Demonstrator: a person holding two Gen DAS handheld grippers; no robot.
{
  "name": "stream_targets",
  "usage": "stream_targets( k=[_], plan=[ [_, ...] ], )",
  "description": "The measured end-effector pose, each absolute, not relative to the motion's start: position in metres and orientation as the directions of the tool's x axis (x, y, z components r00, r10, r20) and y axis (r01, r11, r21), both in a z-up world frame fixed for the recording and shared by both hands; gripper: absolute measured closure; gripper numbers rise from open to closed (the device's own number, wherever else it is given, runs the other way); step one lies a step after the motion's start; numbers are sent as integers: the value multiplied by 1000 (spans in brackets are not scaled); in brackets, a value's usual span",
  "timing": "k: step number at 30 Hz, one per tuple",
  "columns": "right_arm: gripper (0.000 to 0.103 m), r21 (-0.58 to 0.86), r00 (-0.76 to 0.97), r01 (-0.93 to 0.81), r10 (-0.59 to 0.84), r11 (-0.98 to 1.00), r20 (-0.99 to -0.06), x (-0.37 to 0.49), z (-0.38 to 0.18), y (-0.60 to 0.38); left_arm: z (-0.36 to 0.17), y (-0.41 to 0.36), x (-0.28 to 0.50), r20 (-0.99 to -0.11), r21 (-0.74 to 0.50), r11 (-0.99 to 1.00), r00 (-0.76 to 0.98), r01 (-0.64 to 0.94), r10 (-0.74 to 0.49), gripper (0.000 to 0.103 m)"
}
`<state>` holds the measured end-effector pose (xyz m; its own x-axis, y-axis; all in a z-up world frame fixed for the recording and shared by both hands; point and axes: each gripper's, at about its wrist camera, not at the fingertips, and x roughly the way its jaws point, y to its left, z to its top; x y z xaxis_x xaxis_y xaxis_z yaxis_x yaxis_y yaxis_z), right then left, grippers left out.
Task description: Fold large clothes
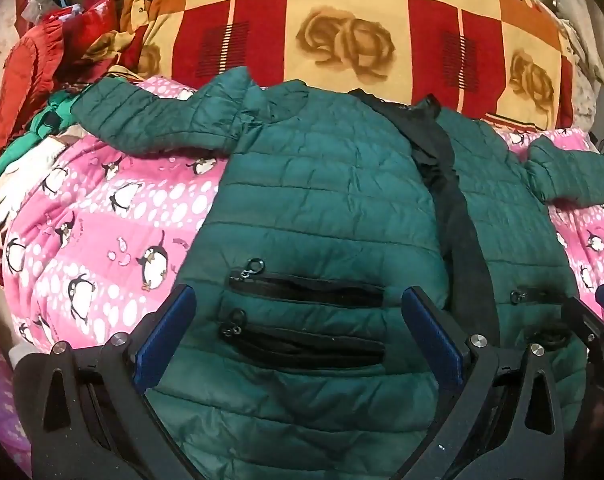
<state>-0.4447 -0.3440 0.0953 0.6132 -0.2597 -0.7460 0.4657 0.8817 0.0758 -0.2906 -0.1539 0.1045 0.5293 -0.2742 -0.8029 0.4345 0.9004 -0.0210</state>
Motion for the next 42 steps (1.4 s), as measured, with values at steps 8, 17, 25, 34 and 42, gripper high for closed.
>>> stream_targets(
  k=[8,17,25,34,42],
  plan=[
    [0,69,600,474,-265,878,-755,-442,90,-344,99,-157,-294,-810,-25,892,513,451,-282,0],
    [0,75,582,493,-263,867,-770,-440,86,-350,91,-163,-297,-821,-11,888,503,459,-270,0],
    [0,47,532,514,-275,856,-801,-436,82,-351,88,-165,-294,-829,-36,894,486,447,-277,0],
    [0,55,539,518,-276,853,-796,-433,78,-350,85,-166,-296,-827,-30,891,489,454,-277,0],
    [0,68,536,521,-264,851,-802,-430,75,-350,83,-169,-297,-828,-27,892,490,452,-273,0]
  ],
)
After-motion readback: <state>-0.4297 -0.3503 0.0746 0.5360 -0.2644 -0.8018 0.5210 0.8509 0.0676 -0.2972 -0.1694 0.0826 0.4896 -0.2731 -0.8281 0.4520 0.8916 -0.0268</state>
